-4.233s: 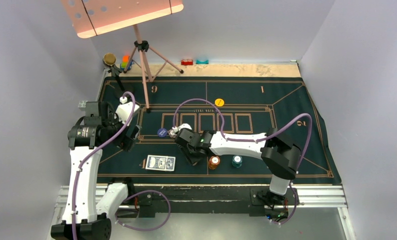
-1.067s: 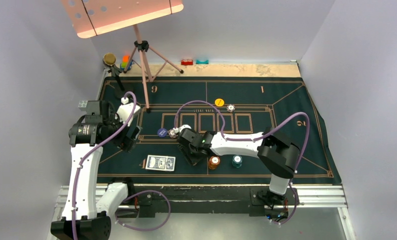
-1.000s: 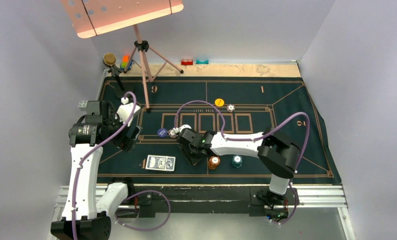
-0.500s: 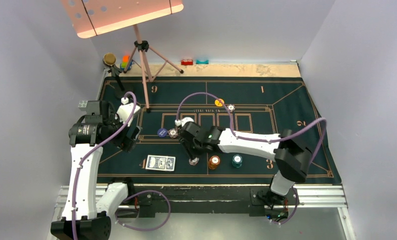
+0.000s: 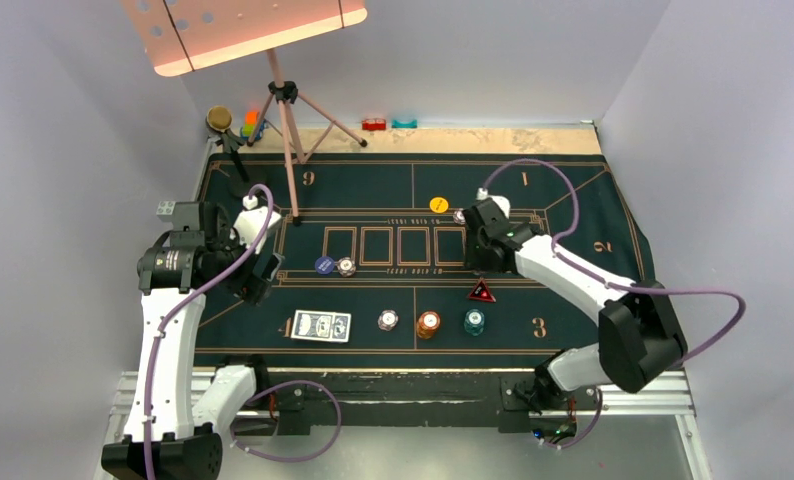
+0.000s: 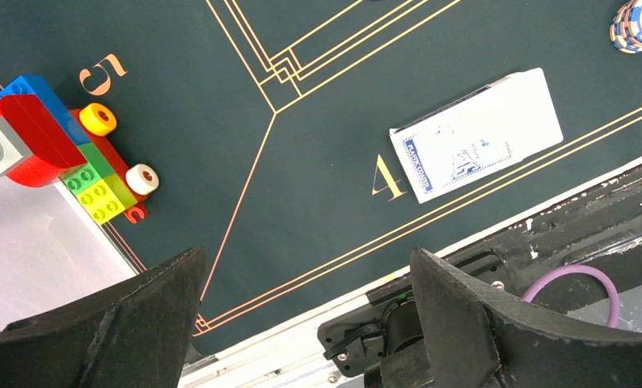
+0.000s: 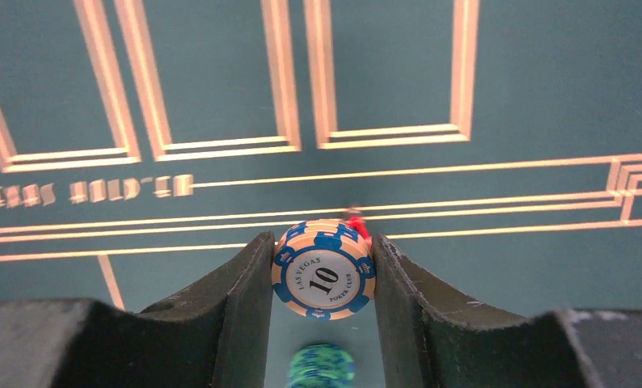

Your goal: Distribute texas hold em gaming equipment

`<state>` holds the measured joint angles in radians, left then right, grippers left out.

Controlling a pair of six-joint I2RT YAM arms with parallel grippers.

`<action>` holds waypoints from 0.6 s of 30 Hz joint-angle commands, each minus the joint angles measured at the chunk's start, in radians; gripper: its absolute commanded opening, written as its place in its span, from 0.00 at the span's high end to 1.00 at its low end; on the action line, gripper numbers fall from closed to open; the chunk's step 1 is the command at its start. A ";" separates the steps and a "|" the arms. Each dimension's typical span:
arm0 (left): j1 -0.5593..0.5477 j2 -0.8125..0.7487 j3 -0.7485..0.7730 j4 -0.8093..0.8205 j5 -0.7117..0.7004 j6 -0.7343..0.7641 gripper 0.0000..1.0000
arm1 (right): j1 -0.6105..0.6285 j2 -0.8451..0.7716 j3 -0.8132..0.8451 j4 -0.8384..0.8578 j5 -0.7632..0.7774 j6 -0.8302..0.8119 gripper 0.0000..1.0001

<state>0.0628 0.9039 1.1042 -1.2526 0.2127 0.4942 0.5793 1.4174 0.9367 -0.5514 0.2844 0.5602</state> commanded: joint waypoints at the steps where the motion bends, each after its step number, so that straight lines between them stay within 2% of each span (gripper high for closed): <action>1: -0.006 -0.012 0.017 -0.001 0.006 0.021 0.00 | -0.098 -0.075 -0.071 0.002 0.047 0.059 0.99; 10: -0.005 -0.011 0.010 -0.003 0.013 0.023 0.00 | -0.223 -0.016 -0.153 0.073 0.064 0.065 1.00; 12: -0.005 -0.011 0.009 -0.004 0.011 0.026 0.00 | -0.228 0.002 -0.150 0.076 0.062 0.067 0.96; 14: -0.005 -0.010 0.008 -0.003 0.011 0.026 0.00 | -0.228 0.016 -0.136 0.072 0.057 0.066 0.86; 18: -0.006 -0.010 0.011 -0.002 0.017 0.024 0.00 | -0.230 0.029 -0.119 0.058 0.049 0.065 0.49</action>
<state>0.0628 0.9028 1.1042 -1.2533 0.2131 0.5018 0.3531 1.4464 0.7853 -0.5106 0.3233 0.6086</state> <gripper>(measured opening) 0.997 0.459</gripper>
